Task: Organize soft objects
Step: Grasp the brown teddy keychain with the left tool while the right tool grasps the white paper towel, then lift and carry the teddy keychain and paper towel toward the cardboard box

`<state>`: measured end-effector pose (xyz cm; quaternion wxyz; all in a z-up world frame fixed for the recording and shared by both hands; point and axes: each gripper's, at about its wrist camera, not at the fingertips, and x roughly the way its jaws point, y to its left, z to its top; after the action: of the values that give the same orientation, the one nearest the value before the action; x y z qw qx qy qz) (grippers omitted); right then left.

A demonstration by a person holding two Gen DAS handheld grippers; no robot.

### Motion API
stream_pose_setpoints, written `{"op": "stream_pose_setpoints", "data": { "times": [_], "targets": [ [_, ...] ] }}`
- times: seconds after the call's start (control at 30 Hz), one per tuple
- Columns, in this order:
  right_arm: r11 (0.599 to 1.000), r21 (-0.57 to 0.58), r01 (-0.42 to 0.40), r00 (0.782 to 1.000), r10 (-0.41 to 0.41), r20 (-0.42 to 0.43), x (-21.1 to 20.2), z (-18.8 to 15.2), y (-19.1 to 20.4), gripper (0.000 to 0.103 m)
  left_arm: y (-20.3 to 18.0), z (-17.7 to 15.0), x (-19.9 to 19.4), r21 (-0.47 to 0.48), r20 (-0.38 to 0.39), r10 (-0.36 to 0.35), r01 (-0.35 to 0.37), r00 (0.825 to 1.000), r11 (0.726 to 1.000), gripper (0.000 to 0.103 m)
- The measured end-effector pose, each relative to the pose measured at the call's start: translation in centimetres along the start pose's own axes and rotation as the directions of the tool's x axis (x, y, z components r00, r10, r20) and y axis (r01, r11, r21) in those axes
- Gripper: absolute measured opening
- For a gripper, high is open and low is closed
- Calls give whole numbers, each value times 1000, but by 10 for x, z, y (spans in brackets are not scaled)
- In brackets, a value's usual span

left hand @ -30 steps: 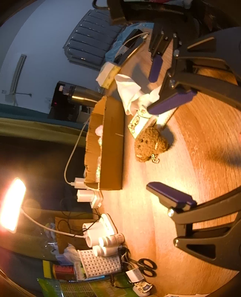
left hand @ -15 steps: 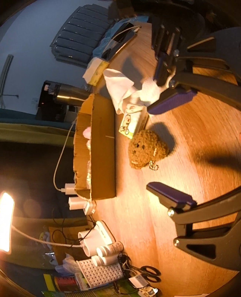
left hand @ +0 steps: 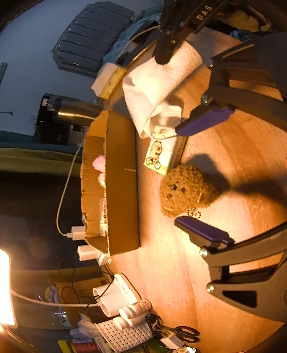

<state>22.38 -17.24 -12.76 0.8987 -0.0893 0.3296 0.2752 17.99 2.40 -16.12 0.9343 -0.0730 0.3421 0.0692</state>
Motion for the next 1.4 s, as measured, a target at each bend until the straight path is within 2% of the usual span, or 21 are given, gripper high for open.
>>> {"op": "stream_pose_setpoints", "data": {
  "times": [0.17, 0.27, 0.47, 0.53, 0.6, 0.67, 0.8, 1.07, 1.4],
  "targets": [
    [1000, 22, 2, 1000, -2, -6, 5, 1, -10, 5, -2, 4, 22, 26, -51, 72, -70, 996, 997, 76],
    [1000, 27, 1, 1000, -1, -2, 6, 2, -13, 5, -1, 4, 33, 15, -100, 64, -63, 993, 998, 76],
    [1000, 28, -5, 1000, 5, -7, 10, 2, -12, 5, -2, 4, 38, 19, -119, 61, -59, 991, 998, 75],
    [1000, 30, -5, 1000, 5, -7, 10, 1, -12, 5, -3, 4, 38, 25, -120, 50, -48, 991, 999, 68],
    [999, 33, -4, 1000, 4, -9, 11, 1, -11, 5, -4, 4, 40, 27, -131, 49, -45, 990, 999, 55],
    [999, 34, -2, 1000, 3, -11, 11, 1, -10, 5, -4, 4, 42, 31, -141, 47, -43, 989, 999, 50],
    [999, 32, 4, 1000, -4, -4, 9, 3, -9, 5, -6, 2, 38, 54, -130, 39, -32, 991, 998, 45],
    [1000, 14, 13, 1000, -14, 10, 0, 5, 0, 6, -5, -5, 18, 57, -97, 3, 2, 995, 998, 44],
    [999, -25, 20, 999, -19, 43, -19, 14, 23, 5, -8, 0, -24, 57, 8, -54, 54, 999, 997, 44]
  ]
}}
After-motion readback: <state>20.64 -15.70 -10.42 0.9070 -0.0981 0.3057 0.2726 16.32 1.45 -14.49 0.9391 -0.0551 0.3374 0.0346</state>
